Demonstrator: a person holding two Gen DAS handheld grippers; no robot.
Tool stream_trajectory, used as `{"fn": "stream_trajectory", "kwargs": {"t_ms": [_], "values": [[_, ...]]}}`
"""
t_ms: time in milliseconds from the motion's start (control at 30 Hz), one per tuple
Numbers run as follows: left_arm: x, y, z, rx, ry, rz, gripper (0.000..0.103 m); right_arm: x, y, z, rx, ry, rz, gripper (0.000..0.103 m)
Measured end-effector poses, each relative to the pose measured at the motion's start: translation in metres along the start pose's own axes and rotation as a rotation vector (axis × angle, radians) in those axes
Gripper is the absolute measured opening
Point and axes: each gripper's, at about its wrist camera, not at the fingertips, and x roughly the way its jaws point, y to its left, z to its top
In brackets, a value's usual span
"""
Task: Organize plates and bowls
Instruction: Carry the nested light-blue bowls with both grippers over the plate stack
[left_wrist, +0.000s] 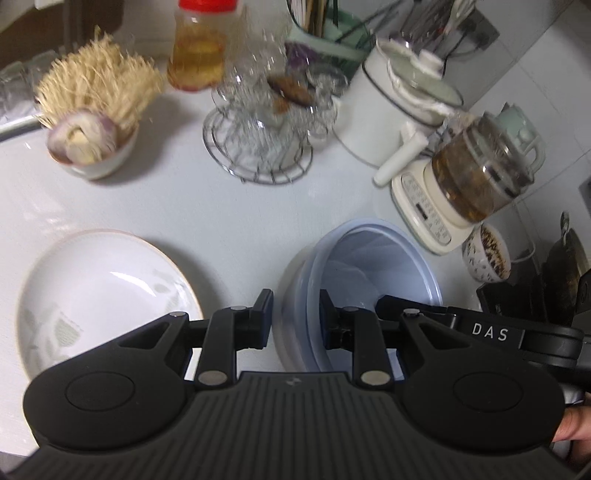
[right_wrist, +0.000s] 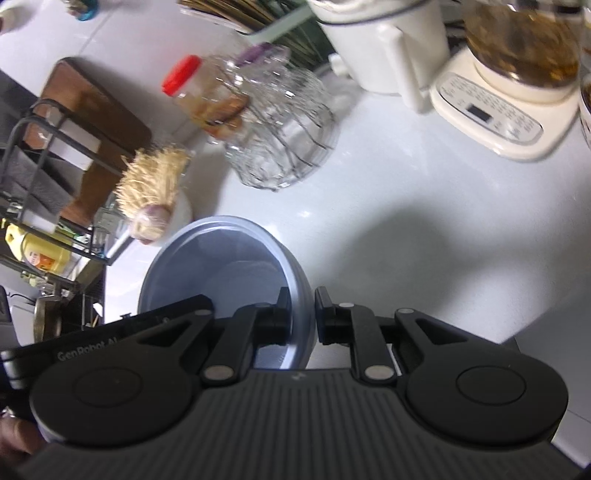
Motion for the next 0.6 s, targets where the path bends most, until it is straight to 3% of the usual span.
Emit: {"fn": "stream_trajectory", "kwargs": {"t_ms": [300, 600], "values": [[-0.046, 0.040, 0.005, -0.076, -0.096, 0.026, 0.028, 0.004, 0.057, 0.005, -0.089, -0.005, 0.045, 0.017], [-0.064, 0.103, -0.012, -0.185, -0.130, 0.092, 0.028, 0.047, 0.113, -0.010, -0.182, 0.063, 0.072, 0.017]]}}
